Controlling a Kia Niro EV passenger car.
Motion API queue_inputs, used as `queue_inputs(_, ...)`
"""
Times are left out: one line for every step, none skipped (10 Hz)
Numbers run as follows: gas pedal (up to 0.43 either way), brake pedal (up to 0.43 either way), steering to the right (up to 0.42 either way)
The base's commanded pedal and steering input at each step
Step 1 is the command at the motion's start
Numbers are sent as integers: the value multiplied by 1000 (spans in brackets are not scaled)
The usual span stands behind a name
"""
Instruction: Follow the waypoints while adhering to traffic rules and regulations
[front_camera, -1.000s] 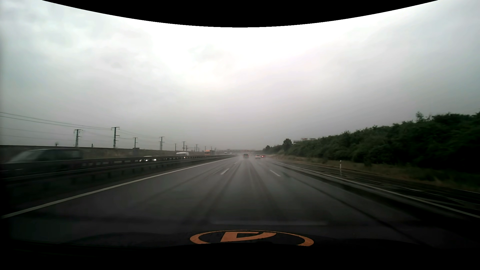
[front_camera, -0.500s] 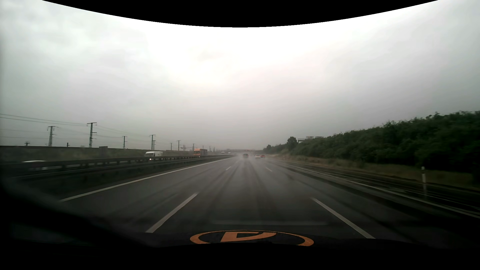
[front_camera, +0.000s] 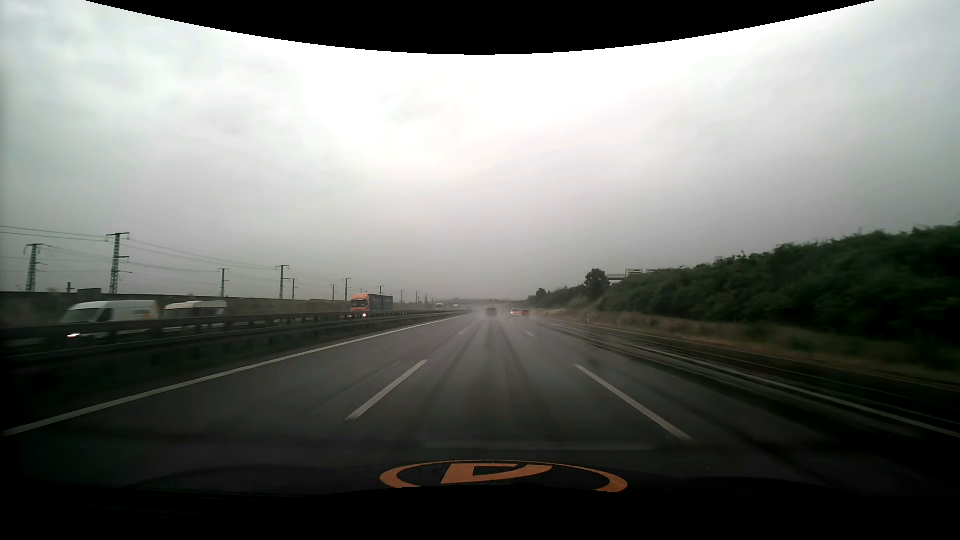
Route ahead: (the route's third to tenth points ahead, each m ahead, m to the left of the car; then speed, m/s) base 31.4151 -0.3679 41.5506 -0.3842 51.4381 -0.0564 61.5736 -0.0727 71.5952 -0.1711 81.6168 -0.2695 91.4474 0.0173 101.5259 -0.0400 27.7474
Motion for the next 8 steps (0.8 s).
queue_inputs(157, 0, -1)
queue_inputs(157, 0, -1)
queue_inputs(157, 0, -1)
queue_inputs(157, 0, -1)
queue_inputs(169, 0, -1)
queue_inputs(169, 0, -2)
queue_inputs(177, 0, -1)
queue_inputs(177, 0, -1)
